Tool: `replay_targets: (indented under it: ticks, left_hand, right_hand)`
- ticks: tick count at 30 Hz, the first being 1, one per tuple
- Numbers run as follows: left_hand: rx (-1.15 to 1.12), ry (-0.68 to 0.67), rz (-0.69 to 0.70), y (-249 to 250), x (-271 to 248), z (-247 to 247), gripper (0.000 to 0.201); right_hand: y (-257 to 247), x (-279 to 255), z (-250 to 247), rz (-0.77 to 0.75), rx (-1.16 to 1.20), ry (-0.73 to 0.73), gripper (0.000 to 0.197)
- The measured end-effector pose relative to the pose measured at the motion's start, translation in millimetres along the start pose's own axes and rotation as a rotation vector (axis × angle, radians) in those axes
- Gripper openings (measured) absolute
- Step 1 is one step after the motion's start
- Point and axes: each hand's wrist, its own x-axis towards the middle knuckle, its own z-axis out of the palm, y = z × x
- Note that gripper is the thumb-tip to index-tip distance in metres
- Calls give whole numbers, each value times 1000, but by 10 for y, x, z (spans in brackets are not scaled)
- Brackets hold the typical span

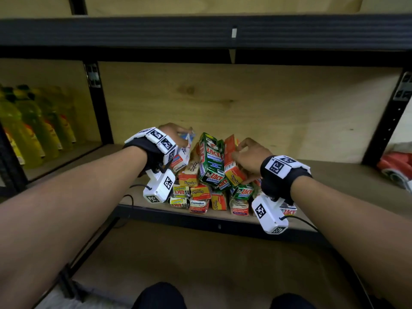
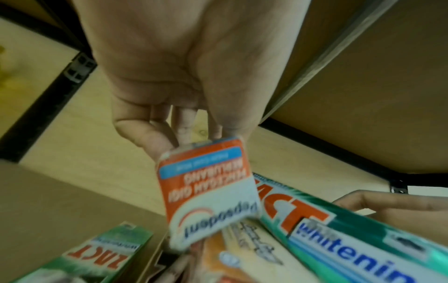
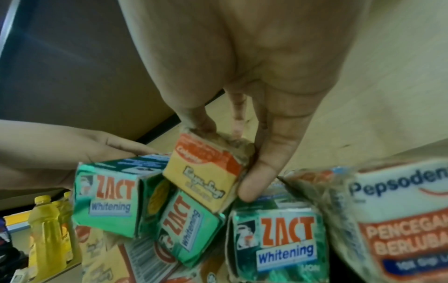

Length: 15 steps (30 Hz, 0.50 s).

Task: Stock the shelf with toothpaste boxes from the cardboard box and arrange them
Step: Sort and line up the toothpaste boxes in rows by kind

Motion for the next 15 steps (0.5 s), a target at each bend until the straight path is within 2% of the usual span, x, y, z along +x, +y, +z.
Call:
replay_targets:
  ticks: [6,11,15]
  left_hand:
    - [-212,-23,-141,-378,146,222,41]
    - [-314,-19,-163,-480,184,355,40]
    - [-296,6,-162,-474,160,414,35]
  right_hand:
    - [60,169,107,28,-5,-25,29]
    - [93,238,104,11,-54,-33,28]
    - [71,204,99,-17,-219,-43,27]
